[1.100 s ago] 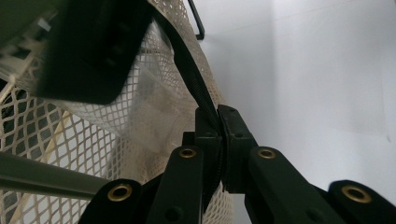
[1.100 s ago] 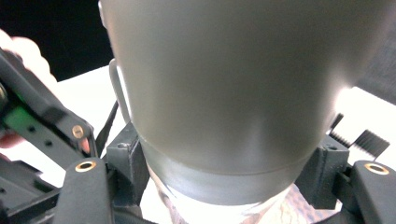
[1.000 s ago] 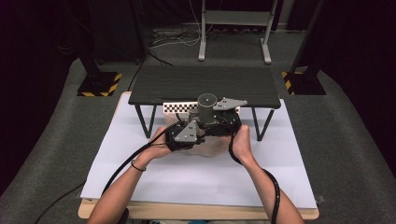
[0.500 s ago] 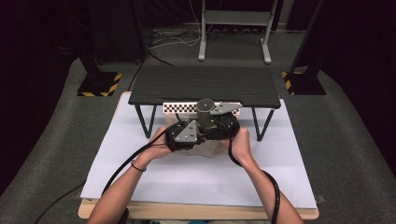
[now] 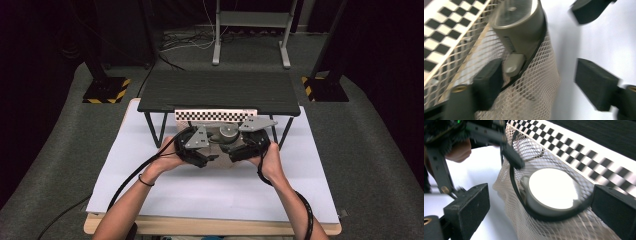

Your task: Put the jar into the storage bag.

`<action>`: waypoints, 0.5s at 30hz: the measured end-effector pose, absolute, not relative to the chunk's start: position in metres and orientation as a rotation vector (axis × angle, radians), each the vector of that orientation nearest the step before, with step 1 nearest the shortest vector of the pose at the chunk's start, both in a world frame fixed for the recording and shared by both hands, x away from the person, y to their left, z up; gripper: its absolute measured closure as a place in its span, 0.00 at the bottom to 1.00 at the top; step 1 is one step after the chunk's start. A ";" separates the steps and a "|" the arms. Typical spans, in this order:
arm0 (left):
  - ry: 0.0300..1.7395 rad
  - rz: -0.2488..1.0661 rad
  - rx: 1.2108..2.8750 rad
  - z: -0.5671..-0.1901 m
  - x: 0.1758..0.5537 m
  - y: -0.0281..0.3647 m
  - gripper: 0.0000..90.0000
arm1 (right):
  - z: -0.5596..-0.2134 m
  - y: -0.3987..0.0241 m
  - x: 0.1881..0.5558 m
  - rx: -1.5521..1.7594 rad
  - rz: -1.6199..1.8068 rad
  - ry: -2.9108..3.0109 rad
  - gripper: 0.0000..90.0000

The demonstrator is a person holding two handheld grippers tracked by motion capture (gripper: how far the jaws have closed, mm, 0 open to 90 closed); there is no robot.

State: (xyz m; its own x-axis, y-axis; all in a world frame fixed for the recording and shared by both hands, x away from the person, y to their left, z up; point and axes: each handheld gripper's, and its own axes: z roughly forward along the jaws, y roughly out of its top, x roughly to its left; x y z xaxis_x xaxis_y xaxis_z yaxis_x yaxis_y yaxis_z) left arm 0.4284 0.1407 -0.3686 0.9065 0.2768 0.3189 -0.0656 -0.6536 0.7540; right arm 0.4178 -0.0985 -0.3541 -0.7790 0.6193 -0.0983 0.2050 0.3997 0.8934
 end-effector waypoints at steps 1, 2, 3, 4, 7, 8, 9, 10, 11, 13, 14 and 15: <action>0.158 0.524 2.218 -0.368 0.426 0.143 0.15 | -0.354 -0.103 0.414 0.705 1.351 2.234 0.01; 0.171 0.526 2.212 -0.368 0.424 0.146 0.12 | -0.354 -0.108 0.411 0.707 1.353 2.225 0.01; 0.180 0.524 2.212 -0.368 0.422 0.149 0.09 | -0.355 -0.114 0.408 0.717 1.357 2.218 0.01; 0.198 0.528 2.212 -0.368 0.419 0.152 0.07 | -0.357 -0.120 0.404 0.724 1.362 2.206 0.01; 0.250 0.554 2.207 -0.374 0.412 0.164 0.02 | -0.365 -0.141 0.396 0.764 1.355 2.173 0.01; 0.269 0.567 2.204 -0.377 0.410 0.168 0.01 | -0.369 -0.148 0.393 0.785 1.358 2.164 0.01; 0.290 0.573 2.203 -0.380 0.408 0.173 0.00 | -0.373 -0.156 0.391 0.804 1.360 2.157 0.01; 0.309 0.573 2.201 -0.384 0.406 0.178 0.00 | -0.378 -0.164 0.389 0.827 1.359 2.148 0.01; 0.326 0.576 2.199 -0.388 0.405 0.182 0.00 | -0.384 -0.171 0.387 0.851 1.356 2.143 0.02; 0.363 0.576 2.204 -0.398 0.404 0.191 0.00 | -0.396 -0.185 0.384 0.910 1.325 2.140 0.02; 0.383 0.574 2.206 -0.404 0.404 0.196 0.00 | -0.403 -0.192 0.382 0.934 1.312 2.139 0.02; 0.409 0.569 2.211 -0.410 0.405 0.200 0.00 | -0.410 -0.198 0.381 0.961 1.295 2.138 0.02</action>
